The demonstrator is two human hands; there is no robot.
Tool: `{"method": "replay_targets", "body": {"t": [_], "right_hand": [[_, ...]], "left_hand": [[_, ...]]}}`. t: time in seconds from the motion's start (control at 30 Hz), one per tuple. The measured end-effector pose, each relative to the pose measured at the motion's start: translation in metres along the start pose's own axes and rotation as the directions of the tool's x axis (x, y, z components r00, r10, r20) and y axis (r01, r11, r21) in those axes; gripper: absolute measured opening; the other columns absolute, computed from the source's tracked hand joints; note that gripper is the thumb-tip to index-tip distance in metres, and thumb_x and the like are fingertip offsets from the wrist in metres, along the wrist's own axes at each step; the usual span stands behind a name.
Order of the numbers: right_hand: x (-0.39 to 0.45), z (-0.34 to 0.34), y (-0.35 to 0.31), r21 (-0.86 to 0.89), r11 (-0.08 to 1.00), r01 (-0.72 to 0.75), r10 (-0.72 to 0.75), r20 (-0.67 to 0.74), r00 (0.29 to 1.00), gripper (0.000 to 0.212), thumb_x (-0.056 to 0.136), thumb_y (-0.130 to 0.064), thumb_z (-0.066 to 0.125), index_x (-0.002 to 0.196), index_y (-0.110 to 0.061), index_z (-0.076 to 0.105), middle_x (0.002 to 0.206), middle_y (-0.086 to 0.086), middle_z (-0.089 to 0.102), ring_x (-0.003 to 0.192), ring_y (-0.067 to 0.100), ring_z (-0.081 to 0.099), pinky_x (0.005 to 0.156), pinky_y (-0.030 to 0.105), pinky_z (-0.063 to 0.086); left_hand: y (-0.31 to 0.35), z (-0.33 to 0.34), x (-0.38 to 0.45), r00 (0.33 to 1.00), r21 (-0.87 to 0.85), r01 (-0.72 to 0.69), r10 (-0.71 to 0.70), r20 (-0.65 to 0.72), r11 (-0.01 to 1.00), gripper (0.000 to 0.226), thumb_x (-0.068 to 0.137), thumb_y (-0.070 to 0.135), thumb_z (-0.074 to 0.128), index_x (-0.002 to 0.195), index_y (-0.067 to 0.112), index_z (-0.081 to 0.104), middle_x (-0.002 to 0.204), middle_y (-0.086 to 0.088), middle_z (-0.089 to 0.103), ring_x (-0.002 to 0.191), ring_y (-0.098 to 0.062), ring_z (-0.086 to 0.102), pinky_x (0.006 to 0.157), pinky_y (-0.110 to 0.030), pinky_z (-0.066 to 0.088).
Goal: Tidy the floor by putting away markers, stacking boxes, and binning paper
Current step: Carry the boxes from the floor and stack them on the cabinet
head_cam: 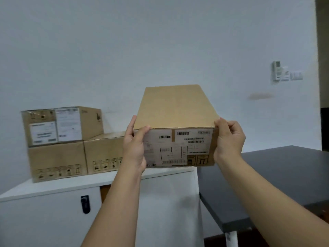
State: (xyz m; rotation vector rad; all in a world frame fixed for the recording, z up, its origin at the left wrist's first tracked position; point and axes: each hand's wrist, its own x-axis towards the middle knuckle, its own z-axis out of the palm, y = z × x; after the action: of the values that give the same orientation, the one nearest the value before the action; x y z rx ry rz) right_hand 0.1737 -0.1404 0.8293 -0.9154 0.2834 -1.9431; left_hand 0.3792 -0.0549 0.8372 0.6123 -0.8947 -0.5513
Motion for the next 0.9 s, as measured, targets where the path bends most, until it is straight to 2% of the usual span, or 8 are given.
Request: {"method": "replay_targets", "body": {"t": [0.1,0.2,0.37,0.47,0.57,0.7,0.8,0.9], "right_hand": [[0.0,0.036,0.023,-0.006,1.0,-0.028,0.028,0.113,0.993,0.024,0.075,-0.023,0.073,0.058,-0.026,0.056,0.078,-0.011,0.071,0.06,0.005,0.063,0.054,0.024,0.05],[-0.002,0.07,0.041,-0.075,0.994,-0.077,0.093,0.255,0.962,0.014,0.077,-0.035,0.078,0.074,-0.029,0.065,0.105,-0.003,0.073,0.096,0.017,0.069,0.086,0.038,0.051],[0.001,0.109,0.079,-0.241,0.965,-0.106,0.23,0.576,0.784,0.069,0.064,-0.031,0.087,0.123,-0.022,0.052,0.116,-0.002,0.069,0.107,0.014,0.066,0.087,0.034,0.056],[0.005,0.13,0.108,-0.333,0.941,-0.064,0.257,0.577,0.775,0.069,0.075,-0.02,0.08,0.134,-0.026,0.044,0.122,-0.006,0.065,0.109,0.01,0.062,0.093,0.04,0.055],[0.007,0.156,0.13,-0.383,0.924,-0.015,0.243,0.555,0.795,0.072,0.079,-0.034,0.076,0.14,-0.037,0.037,0.129,-0.013,0.057,0.115,0.01,0.056,0.098,0.047,0.05],[0.007,0.189,0.155,-0.461,0.885,0.067,0.224,0.546,0.807,0.069,0.076,-0.051,0.071,0.132,-0.052,0.03,0.128,-0.012,0.053,0.111,0.016,0.057,0.089,0.046,0.053],[0.009,0.208,0.173,-0.531,0.826,0.189,0.106,0.477,0.872,0.065,0.081,-0.044,0.07,0.128,-0.046,0.026,0.122,-0.008,0.052,0.109,0.02,0.056,0.085,0.043,0.052],[0.011,0.214,0.193,-0.573,0.712,0.406,-0.055,0.531,0.846,0.056,0.088,-0.025,0.065,0.128,-0.038,0.028,0.133,0.0,0.045,0.118,0.022,0.048,0.094,0.04,0.047]], "left_hand": [[0.024,-0.028,0.019,0.998,0.01,-0.033,0.034,-0.051,0.999,0.059,0.08,0.011,0.074,0.132,0.035,0.058,0.082,0.002,0.075,0.072,-0.01,0.072,0.055,-0.026,0.056],[0.044,-0.055,0.037,0.993,0.042,-0.042,0.046,-0.111,0.998,0.059,0.079,0.014,0.075,0.132,0.036,0.057,0.092,-0.001,0.074,0.077,-0.013,0.073,0.059,-0.031,0.057],[0.076,-0.105,0.066,0.983,0.063,-0.022,0.033,-0.181,0.998,0.083,0.062,0.018,0.08,0.139,0.024,0.051,0.107,-0.01,0.074,0.088,-0.02,0.073,0.07,-0.038,0.056],[0.085,-0.124,0.083,0.985,0.092,-0.011,0.027,-0.171,0.996,0.083,0.059,0.017,0.079,0.138,0.022,0.052,0.1,-0.008,0.076,0.082,-0.017,0.074,0.061,-0.033,0.057],[0.087,-0.141,0.099,0.987,0.206,-0.05,0.08,-0.141,0.977,0.078,0.058,0.022,0.084,0.132,0.027,0.057,0.102,-0.003,0.076,0.086,-0.019,0.074,0.06,-0.034,0.059],[0.077,-0.167,0.118,0.948,0.609,-0.07,0.243,-0.206,0.79,0.079,0.053,0.048,0.088,0.124,0.032,0.057,0.104,0.011,0.071,0.092,-0.015,0.069,0.056,-0.029,0.058],[0.058,-0.192,0.133,0.884,0.74,-0.044,0.371,-0.283,0.671,0.089,0.06,0.052,0.086,0.136,0.028,0.046,0.129,0.007,0.057,0.11,-0.018,0.059,0.08,-0.045,0.059],[0.038,-0.209,0.141,0.811,0.834,-0.03,0.501,-0.303,0.552,0.054,0.073,0.039,0.082,0.115,0.028,0.05,0.125,0.004,0.055,0.108,-0.018,0.059,0.079,-0.036,0.057]]}}
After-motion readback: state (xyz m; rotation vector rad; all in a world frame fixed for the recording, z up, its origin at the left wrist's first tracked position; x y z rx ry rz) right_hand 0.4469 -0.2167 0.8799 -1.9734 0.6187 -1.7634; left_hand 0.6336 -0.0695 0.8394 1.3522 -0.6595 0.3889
